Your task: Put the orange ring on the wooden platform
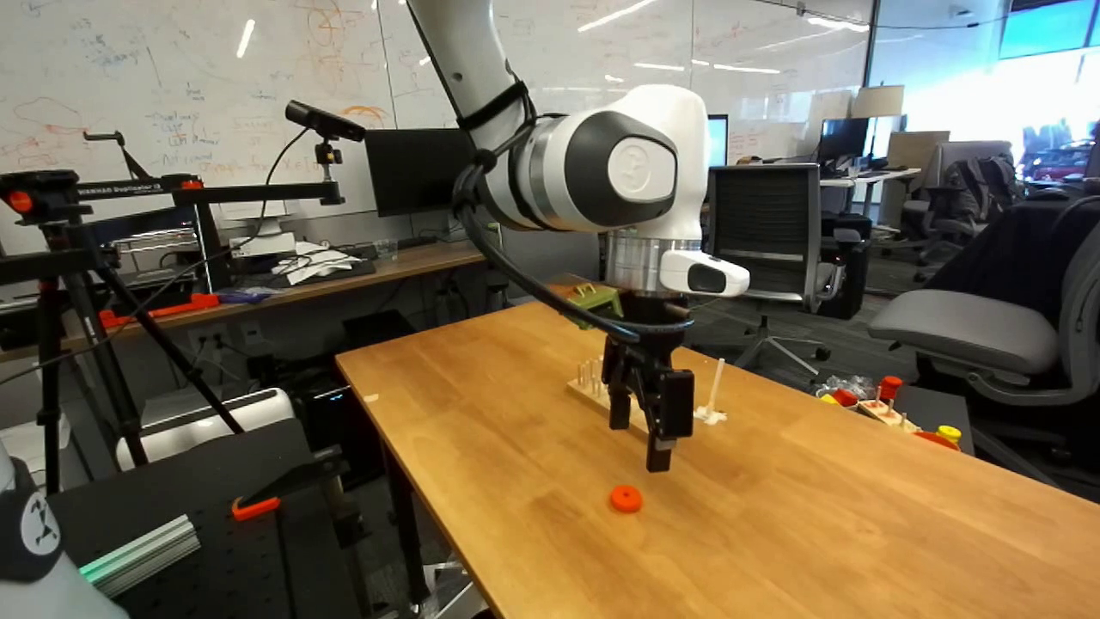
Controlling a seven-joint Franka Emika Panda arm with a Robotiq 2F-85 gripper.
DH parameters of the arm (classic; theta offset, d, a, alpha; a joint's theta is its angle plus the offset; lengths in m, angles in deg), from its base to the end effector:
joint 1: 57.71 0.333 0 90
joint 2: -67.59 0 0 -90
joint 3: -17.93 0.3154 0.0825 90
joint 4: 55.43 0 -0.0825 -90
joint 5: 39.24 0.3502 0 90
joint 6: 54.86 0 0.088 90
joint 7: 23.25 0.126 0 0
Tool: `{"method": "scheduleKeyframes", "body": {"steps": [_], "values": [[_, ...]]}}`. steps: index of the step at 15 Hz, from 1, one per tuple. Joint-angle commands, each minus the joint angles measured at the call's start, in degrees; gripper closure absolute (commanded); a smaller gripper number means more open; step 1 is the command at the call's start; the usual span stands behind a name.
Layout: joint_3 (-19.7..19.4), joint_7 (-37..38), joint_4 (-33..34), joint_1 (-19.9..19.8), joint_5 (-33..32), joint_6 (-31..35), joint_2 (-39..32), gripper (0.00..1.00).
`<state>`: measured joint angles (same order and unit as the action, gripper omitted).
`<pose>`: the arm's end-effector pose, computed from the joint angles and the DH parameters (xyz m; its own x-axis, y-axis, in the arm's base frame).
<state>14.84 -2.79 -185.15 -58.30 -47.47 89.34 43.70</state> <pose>0.4979 -0.0336 0.1726 0.9462 -0.2969 -0.1287 -0.2793 -0.9501 0.1390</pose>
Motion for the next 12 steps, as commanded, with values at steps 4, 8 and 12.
{"method": "scheduleKeyframes", "body": {"steps": [4,8,12], "values": [[0.60,-1.76,4.61,1.58,7.28,-0.19,-4.17,0.00],[0.01,-1.22,3.95,2.50,7.24,0.51,-5.92,0.00],[-0.50,-0.92,3.41,3.28,6.78,-0.15,-6.39,0.00]]}}
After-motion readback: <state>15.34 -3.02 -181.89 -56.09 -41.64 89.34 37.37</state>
